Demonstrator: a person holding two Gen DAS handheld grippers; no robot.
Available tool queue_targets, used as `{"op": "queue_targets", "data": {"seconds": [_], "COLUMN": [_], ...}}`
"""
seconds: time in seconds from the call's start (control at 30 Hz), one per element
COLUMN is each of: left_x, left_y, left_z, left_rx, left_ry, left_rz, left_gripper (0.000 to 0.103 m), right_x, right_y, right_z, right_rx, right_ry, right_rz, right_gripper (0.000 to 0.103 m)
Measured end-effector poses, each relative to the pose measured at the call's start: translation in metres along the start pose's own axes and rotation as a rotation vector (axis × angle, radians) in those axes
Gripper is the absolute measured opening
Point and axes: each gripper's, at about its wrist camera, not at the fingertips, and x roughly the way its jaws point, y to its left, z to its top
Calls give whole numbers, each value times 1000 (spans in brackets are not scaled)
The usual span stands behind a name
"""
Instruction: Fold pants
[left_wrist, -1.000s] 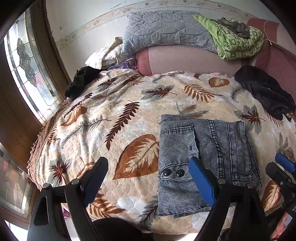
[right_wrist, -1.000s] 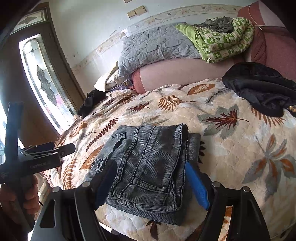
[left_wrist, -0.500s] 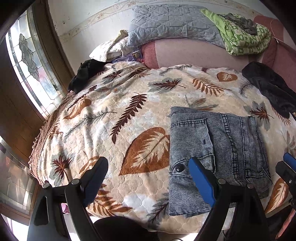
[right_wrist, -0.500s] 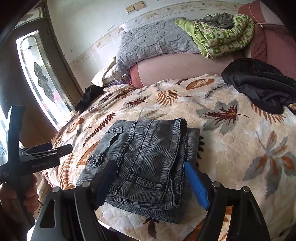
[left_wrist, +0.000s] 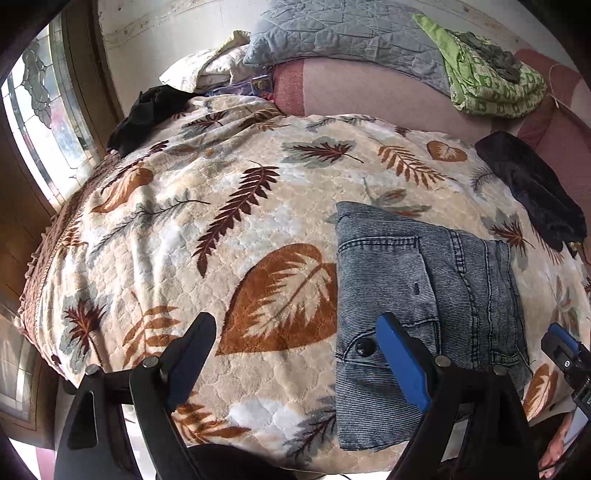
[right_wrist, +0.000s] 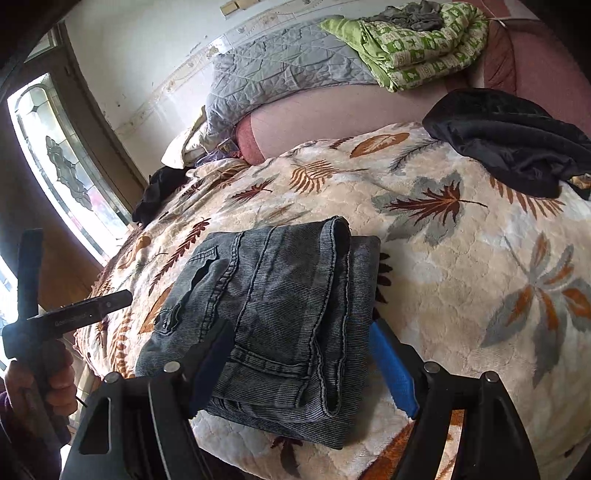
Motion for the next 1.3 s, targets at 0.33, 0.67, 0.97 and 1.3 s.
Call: {"op": "queue_targets", "data": {"seconds": [0.33, 0.67, 0.97, 1.3], "left_x": [28, 55, 72, 79], "left_y": [-12, -3, 2, -9], "left_z": [4, -6, -3, 0], "left_rx": [66, 37, -2, 23], "left_ry": [8, 25, 72, 87], "left_rz": [-210, -356, -450, -491], "left_gripper": [89, 89, 89, 89], "right_x": [27, 38, 65, 87], "right_y": [-28, -33, -41, -28], "right_z": [14, 16, 16, 23], "right_rx": [174, 216, 271, 223], "right_ry": [65, 77, 163, 197], "right_rz": [63, 53, 63, 85], "right_gripper": [79, 79, 79, 90]}}
